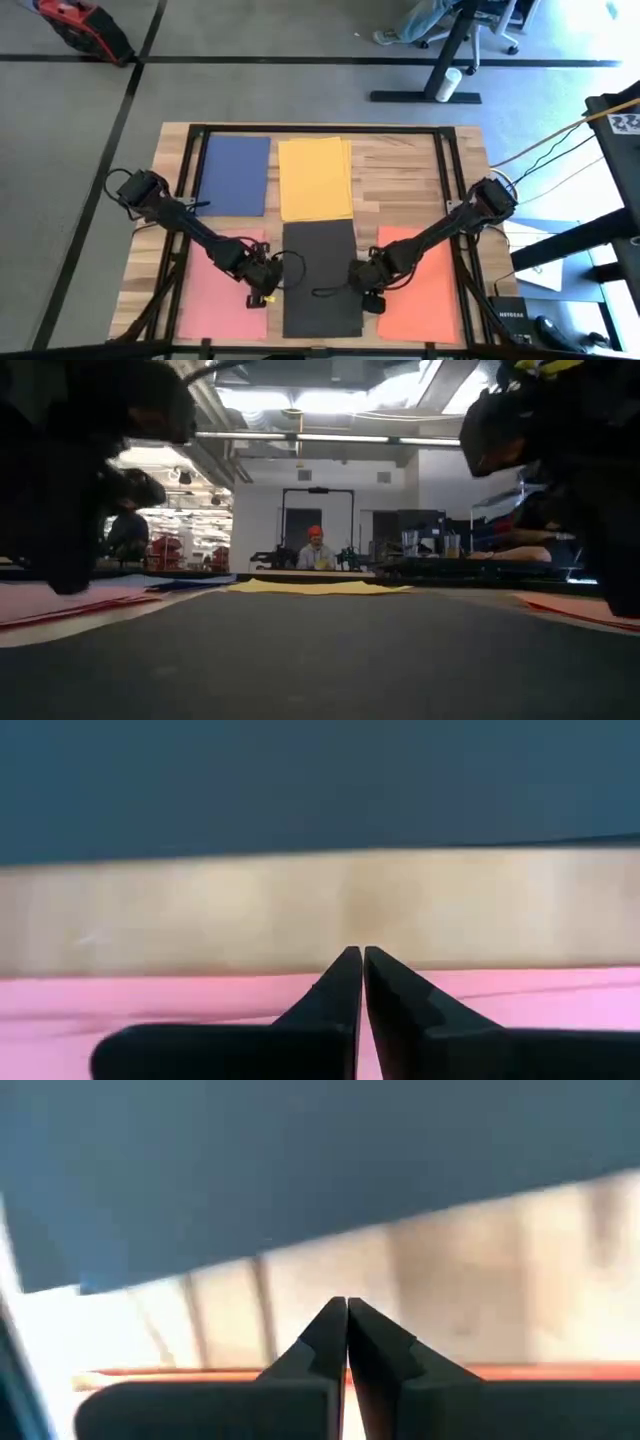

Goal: Organize paper
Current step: Adjust the stacked colored papers on the table

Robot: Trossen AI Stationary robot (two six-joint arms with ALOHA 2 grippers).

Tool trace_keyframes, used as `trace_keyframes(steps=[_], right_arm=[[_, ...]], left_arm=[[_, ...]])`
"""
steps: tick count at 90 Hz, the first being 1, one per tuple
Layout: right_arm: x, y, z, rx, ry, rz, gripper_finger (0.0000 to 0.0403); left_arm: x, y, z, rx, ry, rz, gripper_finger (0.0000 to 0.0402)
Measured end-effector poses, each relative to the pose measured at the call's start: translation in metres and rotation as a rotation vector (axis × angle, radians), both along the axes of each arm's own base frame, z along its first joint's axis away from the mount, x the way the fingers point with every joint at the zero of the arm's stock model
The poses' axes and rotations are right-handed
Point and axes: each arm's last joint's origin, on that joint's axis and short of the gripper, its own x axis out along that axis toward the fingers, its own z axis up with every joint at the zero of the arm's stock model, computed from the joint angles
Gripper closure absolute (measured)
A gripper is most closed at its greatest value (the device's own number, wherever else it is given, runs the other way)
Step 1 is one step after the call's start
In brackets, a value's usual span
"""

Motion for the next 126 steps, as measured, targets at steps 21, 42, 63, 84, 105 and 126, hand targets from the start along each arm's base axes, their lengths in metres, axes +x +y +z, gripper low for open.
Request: trace_keyframes(steps=[21, 42, 63, 84, 105, 126], right_arm=[[0.005, -0.03, -0.006, -0.116, 0.001, -0.063, 0.0403], [0.014, -0.067, -0.011, -0.231, -0.018, -0.132, 0.0403], [0.023, -0.108, -0.012, -0.3, -0.02, -0.213, 0.0403], [0.033, -0.134, -0.012, -0.274, -0.07, -0.232, 0.0403], [0.04, -0.131, -0.013, -0.207, -0.123, -0.204, 0.0403], [0.036, -0.123, -0.014, -0.207, -0.083, -0.178, 0.0403]], left_arm=[[0.01, 0.036, -0.008, 0.106, -0.007, 0.162, 0.04], [0.013, 0.065, -0.019, 0.108, -0.002, 0.224, 0.04], [0.019, 0.088, -0.02, 0.203, -0.031, 0.269, 0.04], [0.025, 0.108, -0.02, 0.235, -0.042, 0.304, 0.04], [0.028, 0.105, -0.02, 0.229, -0.09, 0.292, 0.04], [0.025, 0.088, -0.02, 0.207, -0.103, 0.291, 0.04]])
